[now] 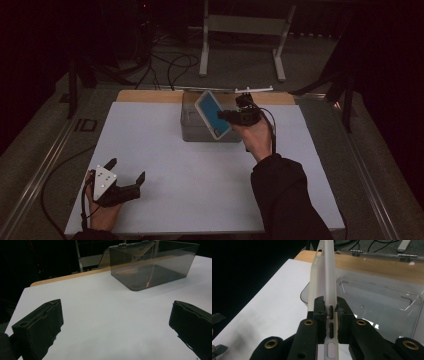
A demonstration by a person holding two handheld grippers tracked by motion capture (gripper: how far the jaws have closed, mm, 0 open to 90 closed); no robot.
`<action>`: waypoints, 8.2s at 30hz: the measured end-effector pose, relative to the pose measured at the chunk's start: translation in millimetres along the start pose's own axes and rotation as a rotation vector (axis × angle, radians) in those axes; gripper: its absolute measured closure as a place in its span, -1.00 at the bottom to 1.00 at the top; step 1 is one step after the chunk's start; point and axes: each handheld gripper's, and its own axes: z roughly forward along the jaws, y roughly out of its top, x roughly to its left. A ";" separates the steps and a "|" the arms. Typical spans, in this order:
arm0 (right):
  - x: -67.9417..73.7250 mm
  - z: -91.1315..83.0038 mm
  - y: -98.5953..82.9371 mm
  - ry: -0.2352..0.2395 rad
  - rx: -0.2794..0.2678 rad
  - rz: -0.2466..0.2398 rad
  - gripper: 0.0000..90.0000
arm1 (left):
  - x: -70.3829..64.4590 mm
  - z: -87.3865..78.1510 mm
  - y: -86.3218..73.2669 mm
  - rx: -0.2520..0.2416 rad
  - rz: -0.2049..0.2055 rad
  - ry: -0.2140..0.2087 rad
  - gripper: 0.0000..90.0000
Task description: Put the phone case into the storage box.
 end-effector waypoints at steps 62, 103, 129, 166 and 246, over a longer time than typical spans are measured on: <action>-25.6 22.6 18.2 -0.173 -0.051 0.068 0.82 | -1.8 0.2 -0.3 -0.002 0.001 -0.005 -0.99; -48.3 37.9 19.4 -0.300 -0.066 0.107 0.82 | -1.6 -0.9 -0.2 -0.007 -0.005 -0.007 -0.99; -57.0 45.1 15.3 -0.386 -0.030 0.126 0.82 | -1.7 -1.4 -0.1 -0.010 -0.005 -0.007 -0.99; -69.0 54.4 1.9 -0.481 0.018 0.147 0.82 | -2.2 -1.8 0.1 -0.011 -0.003 -0.006 -0.99; -68.6 83.4 -3.4 -0.616 0.171 0.112 0.81 | -2.5 -2.1 -0.5 -0.012 -0.008 -0.008 -0.99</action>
